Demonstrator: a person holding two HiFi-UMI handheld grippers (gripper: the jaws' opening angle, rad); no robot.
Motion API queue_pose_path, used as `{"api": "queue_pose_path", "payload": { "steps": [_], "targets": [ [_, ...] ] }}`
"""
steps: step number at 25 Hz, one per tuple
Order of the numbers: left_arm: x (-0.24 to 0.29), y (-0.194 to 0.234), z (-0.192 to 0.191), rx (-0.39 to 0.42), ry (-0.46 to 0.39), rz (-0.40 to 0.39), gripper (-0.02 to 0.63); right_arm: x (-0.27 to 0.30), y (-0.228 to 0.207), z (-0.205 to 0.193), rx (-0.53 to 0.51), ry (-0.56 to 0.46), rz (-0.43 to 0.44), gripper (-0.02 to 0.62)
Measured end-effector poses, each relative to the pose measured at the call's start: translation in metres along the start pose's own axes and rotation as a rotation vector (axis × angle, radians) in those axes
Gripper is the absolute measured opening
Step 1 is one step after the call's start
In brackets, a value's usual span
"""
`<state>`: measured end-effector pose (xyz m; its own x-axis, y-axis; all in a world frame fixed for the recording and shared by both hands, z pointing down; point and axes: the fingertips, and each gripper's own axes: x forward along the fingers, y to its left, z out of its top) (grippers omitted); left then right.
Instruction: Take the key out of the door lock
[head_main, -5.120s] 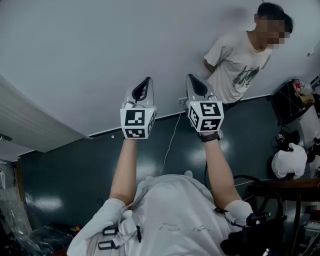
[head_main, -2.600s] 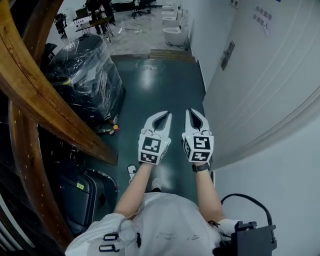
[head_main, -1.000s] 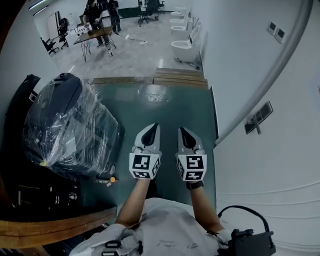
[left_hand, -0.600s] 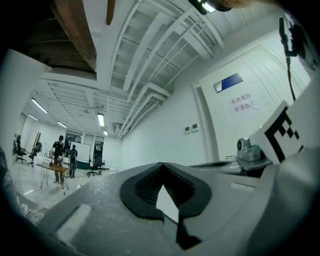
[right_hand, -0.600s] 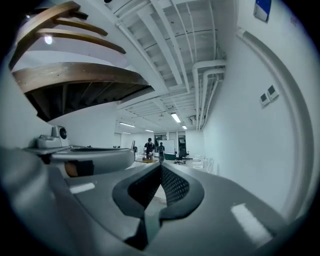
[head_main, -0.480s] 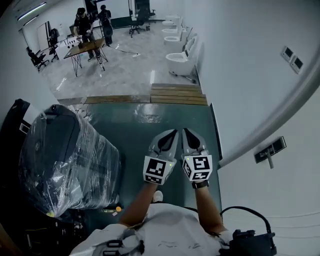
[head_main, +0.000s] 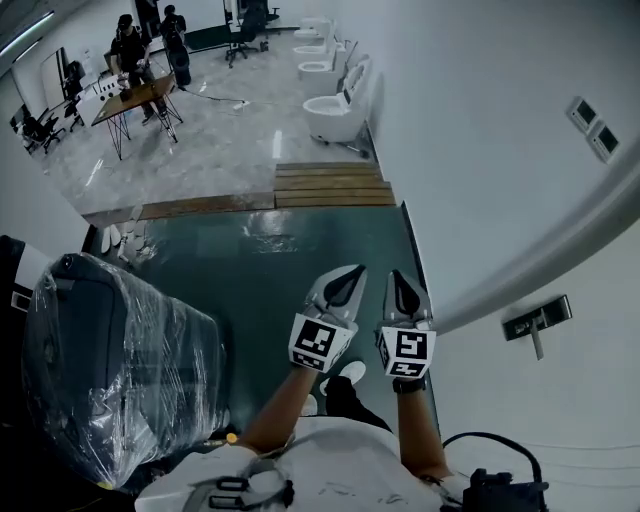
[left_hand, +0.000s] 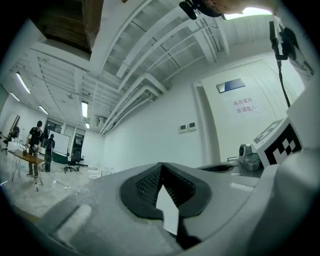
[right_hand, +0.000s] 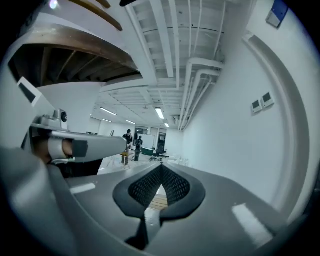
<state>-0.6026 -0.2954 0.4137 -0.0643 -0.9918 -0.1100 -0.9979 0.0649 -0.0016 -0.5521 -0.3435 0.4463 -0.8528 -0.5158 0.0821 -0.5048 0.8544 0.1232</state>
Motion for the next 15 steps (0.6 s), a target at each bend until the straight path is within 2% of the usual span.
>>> {"api": "queue_pose_path", "payload": {
  "steps": [3, 6, 10, 12, 15],
  "targets": [
    [0.048, -0.002, -0.016, 0.005, 0.044, -0.055, 0.002, 0.023, -0.045, -0.005, 0.035, 0.015, -0.08, -0.006],
    [0.103, -0.01, -0.025, 0.002, 0.097, -0.116, 0.002, 0.048, -0.096, 0.001, 0.023, 0.003, -0.148, -0.006],
    [0.184, -0.018, -0.012, 0.052, 0.063, -0.154, 0.002, 0.074, -0.173, 0.017, 0.04, -0.049, -0.275, -0.006],
    [0.223, -0.041, -0.011, 0.076, 0.049, -0.216, 0.002, 0.071, -0.215, 0.018, 0.051, -0.064, -0.349, -0.006],
    [0.266, -0.09, -0.018, 0.061, 0.032, -0.34, 0.002, 0.048, -0.276, 0.004, 0.062, -0.054, -0.481, -0.006]
  ]
}}
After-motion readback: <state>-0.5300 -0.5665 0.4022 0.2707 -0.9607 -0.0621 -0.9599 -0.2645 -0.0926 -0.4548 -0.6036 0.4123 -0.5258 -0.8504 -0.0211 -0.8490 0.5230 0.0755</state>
